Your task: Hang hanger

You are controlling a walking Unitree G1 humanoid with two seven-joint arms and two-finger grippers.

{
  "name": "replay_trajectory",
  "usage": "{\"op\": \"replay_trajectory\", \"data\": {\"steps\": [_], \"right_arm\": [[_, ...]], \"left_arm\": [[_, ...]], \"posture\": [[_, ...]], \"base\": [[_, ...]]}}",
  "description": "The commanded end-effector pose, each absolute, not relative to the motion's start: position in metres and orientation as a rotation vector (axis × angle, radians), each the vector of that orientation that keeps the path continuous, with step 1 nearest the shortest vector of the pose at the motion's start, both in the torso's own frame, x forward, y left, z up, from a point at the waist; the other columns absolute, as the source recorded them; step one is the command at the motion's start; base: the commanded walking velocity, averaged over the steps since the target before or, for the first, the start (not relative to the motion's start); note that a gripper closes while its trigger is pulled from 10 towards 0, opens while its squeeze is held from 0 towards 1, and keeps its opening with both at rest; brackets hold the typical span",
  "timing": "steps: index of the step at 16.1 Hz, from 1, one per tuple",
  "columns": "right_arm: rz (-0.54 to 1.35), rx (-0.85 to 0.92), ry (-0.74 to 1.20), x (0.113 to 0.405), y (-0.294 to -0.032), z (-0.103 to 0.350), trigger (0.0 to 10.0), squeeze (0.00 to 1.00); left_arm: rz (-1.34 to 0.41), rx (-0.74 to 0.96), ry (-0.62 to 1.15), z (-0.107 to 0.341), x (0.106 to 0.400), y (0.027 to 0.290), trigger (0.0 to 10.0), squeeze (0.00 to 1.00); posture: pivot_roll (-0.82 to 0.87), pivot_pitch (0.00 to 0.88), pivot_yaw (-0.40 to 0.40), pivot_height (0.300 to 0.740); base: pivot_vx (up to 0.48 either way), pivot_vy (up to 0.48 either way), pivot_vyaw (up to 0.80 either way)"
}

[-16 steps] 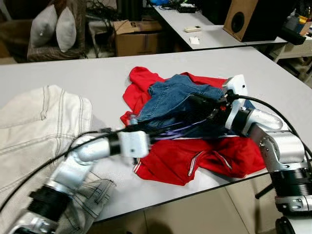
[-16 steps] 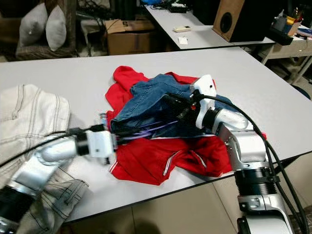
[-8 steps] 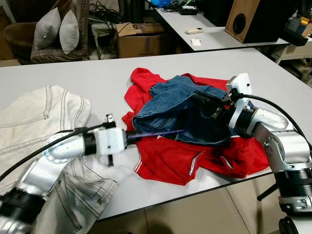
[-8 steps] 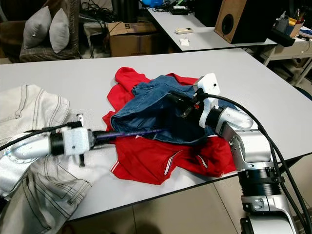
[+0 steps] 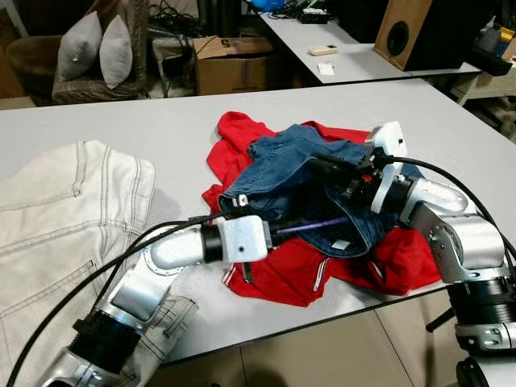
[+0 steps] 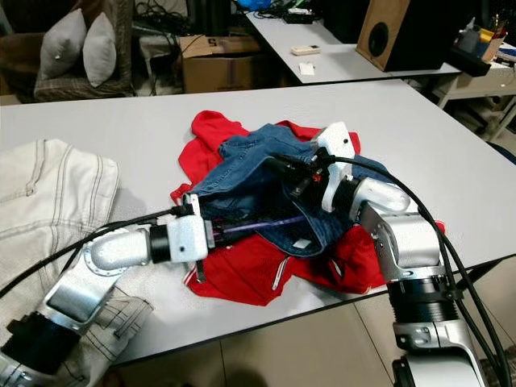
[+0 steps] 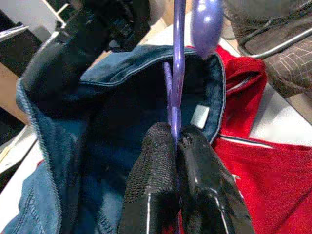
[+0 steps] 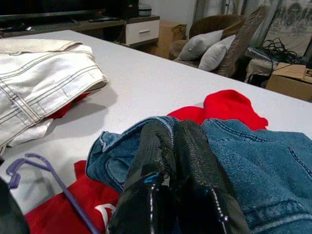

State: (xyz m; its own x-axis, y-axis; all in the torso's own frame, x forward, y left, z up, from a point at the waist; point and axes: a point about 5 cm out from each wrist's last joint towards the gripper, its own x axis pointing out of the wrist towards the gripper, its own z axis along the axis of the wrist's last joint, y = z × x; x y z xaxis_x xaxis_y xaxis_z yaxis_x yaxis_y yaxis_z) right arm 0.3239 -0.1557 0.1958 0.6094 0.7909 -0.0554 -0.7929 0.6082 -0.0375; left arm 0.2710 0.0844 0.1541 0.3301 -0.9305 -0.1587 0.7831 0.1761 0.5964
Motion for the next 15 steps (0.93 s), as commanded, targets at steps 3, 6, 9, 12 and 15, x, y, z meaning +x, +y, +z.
{"op": "replay_trajectory", "data": {"steps": [3,6,9,12,15], "right_arm": [[0.926,-0.077,0.014,0.323,-0.151,0.202,1.7,0.00],[0.917,-0.164,0.108,0.318,-0.161,0.191,10.0,1.00],[1.022,-0.264,0.187,0.293,-0.178,0.193,10.0,1.00],[1.090,-0.325,0.203,0.268,-0.196,0.204,10.0,1.00],[1.066,-0.334,0.146,0.252,-0.214,0.231,10.0,1.00]], "left_arm": [[-1.184,0.620,-0.323,0.157,0.277,0.067,10.0,0.00],[-1.156,0.628,-0.318,0.159,0.283,0.071,10.0,0.00],[-1.126,0.630,-0.301,0.157,0.289,0.076,10.0,0.00],[-1.103,0.669,-0.268,0.151,0.295,0.080,10.0,0.00],[-1.109,0.664,-0.259,0.144,0.295,0.078,10.0,0.00]], "posture": [[-0.03,0.000,-0.020,0.740],[-0.03,0.000,-0.009,0.740],[-0.05,0.000,-0.009,0.740],[-0.06,0.000,-0.007,0.740],[-0.08,0.000,0.005,0.740]], "base": [[0.000,0.000,0.00],[0.000,0.000,0.00],[0.000,0.000,0.00],[0.000,0.000,0.00],[0.000,0.000,0.00]]}}
